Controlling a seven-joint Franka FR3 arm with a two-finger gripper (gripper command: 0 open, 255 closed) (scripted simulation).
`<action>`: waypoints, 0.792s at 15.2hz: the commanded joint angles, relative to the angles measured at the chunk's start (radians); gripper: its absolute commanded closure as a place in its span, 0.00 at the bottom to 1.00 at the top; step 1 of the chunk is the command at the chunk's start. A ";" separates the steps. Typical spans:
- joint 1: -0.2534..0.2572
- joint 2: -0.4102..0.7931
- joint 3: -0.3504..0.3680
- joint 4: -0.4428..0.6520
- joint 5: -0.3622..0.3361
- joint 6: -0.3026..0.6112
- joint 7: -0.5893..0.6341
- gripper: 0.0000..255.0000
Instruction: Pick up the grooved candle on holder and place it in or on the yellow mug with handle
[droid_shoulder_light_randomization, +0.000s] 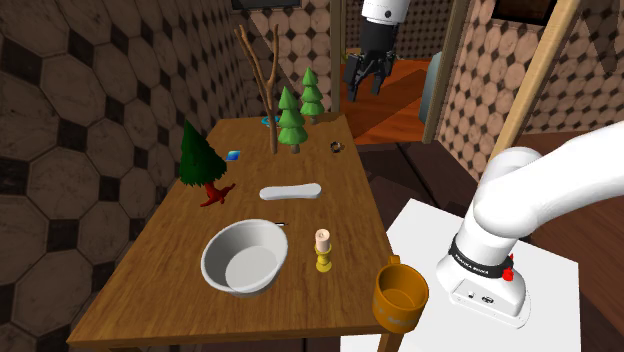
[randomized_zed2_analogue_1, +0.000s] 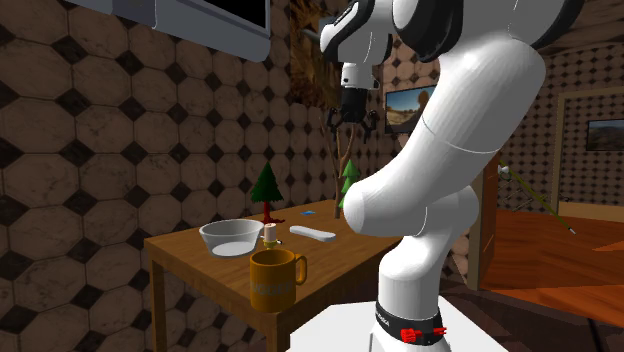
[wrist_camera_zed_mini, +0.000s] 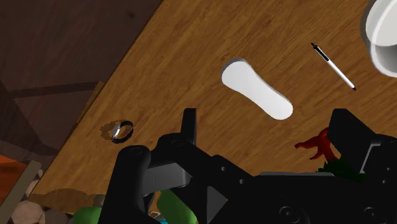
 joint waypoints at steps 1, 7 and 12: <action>0.000 0.000 0.000 0.000 0.000 0.000 0.000 0.00; 0.041 0.041 0.085 -0.101 0.057 0.081 0.074 0.00; 0.080 0.100 0.157 -0.165 0.109 0.156 0.133 0.00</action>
